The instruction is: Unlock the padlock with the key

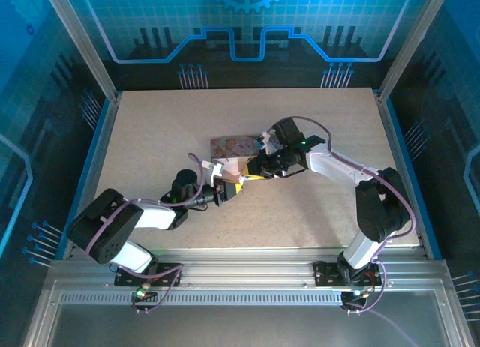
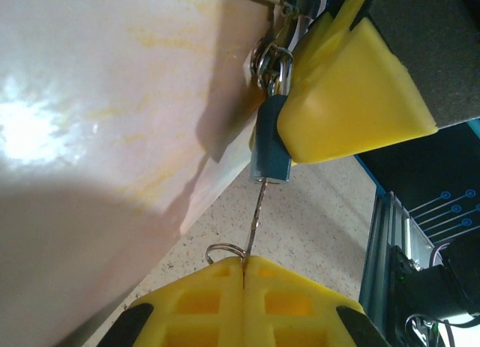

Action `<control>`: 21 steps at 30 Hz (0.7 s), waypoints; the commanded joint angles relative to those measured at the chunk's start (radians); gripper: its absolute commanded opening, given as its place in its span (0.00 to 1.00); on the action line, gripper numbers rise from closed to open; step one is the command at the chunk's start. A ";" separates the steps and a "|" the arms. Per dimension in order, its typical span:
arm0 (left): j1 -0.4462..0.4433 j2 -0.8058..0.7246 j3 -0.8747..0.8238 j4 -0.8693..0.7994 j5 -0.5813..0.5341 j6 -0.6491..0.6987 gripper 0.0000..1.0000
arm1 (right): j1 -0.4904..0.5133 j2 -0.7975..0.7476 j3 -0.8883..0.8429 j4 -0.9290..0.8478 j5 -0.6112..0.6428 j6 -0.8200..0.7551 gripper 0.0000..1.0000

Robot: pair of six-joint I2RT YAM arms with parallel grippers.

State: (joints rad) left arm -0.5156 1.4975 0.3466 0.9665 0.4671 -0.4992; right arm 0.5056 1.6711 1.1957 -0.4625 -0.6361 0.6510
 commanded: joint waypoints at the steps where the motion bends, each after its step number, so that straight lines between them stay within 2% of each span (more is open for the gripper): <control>1: -0.006 -0.047 0.008 0.011 -0.029 0.018 0.00 | 0.026 -0.040 0.005 0.012 -0.059 -0.001 0.00; 8: -0.008 -0.088 -0.004 -0.062 -0.042 0.057 0.00 | 0.026 -0.040 0.020 0.017 -0.050 0.028 0.00; 21: -0.017 -0.088 -0.020 -0.048 -0.060 0.064 0.00 | 0.027 -0.051 0.008 0.050 -0.038 0.067 0.00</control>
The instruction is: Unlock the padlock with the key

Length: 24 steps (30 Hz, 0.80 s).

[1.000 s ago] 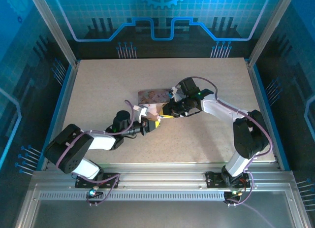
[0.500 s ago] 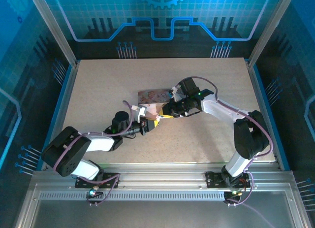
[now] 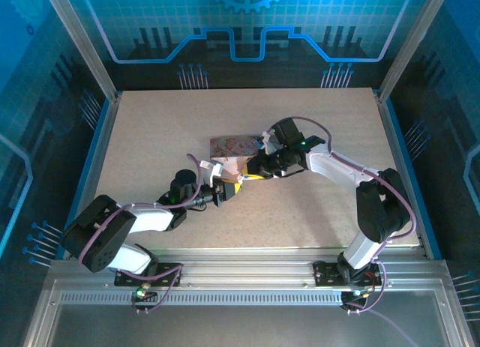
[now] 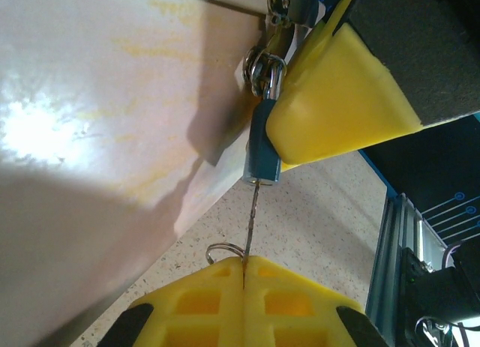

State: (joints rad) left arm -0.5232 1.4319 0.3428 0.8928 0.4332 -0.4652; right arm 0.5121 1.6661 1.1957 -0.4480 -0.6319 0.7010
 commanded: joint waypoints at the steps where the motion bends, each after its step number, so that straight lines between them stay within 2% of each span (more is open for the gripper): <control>1: -0.009 -0.021 -0.020 0.029 -0.031 0.029 0.00 | 0.020 -0.046 0.006 0.040 -0.041 0.022 0.00; 13: -0.011 -0.037 -0.053 0.087 -0.081 0.018 0.00 | 0.022 -0.057 -0.030 0.102 -0.022 0.086 0.00; 24: -0.056 -0.100 -0.053 0.003 -0.121 0.105 0.00 | 0.021 -0.076 -0.038 0.117 -0.002 0.131 0.00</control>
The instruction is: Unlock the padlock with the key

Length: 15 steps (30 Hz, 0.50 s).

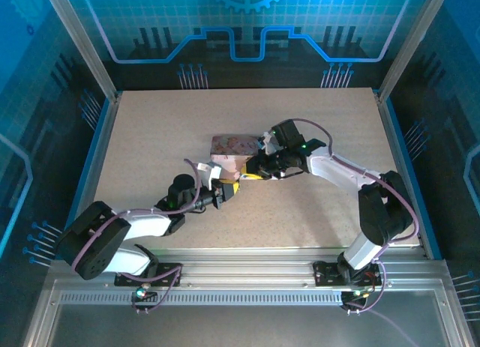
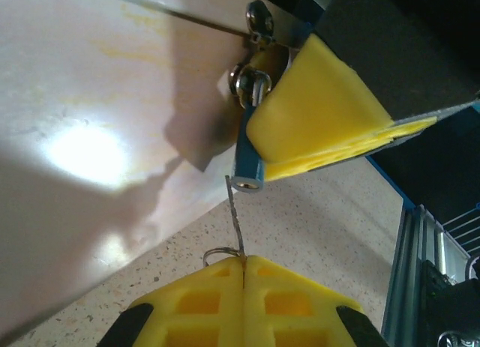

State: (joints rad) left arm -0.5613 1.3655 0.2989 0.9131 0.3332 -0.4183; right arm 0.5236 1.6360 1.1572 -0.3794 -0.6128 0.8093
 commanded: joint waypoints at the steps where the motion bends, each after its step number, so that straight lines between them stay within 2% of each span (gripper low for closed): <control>1: -0.020 -0.038 -0.009 -0.029 -0.024 0.067 0.00 | 0.010 -0.047 0.001 0.049 -0.021 0.024 0.00; 15: -0.028 -0.040 0.014 -0.055 -0.035 0.079 0.00 | 0.012 -0.053 -0.003 0.046 -0.026 0.033 0.00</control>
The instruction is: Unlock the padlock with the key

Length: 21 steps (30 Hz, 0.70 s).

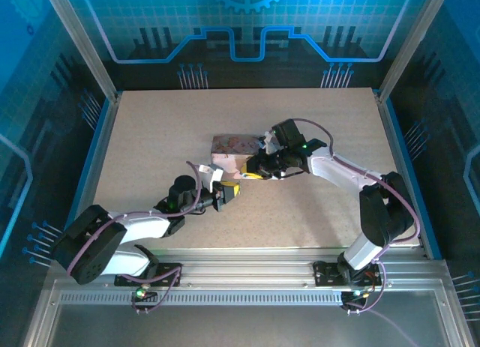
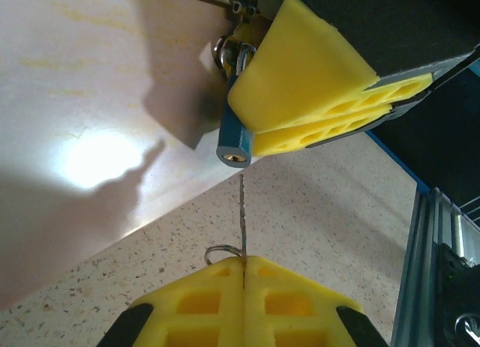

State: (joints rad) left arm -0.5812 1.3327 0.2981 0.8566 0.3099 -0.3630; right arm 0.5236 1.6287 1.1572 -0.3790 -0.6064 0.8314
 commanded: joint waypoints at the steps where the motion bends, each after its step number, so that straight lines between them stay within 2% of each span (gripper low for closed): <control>1: -0.009 -0.005 0.016 0.008 -0.012 0.021 0.00 | 0.012 -0.045 -0.004 0.046 -0.035 0.011 0.00; 21: -0.008 0.018 0.037 0.032 0.007 -0.007 0.00 | 0.018 -0.053 -0.014 0.043 -0.042 0.003 0.00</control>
State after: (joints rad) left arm -0.5819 1.3373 0.3038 0.8585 0.3099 -0.3664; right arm 0.5301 1.6211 1.1442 -0.3725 -0.6064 0.8314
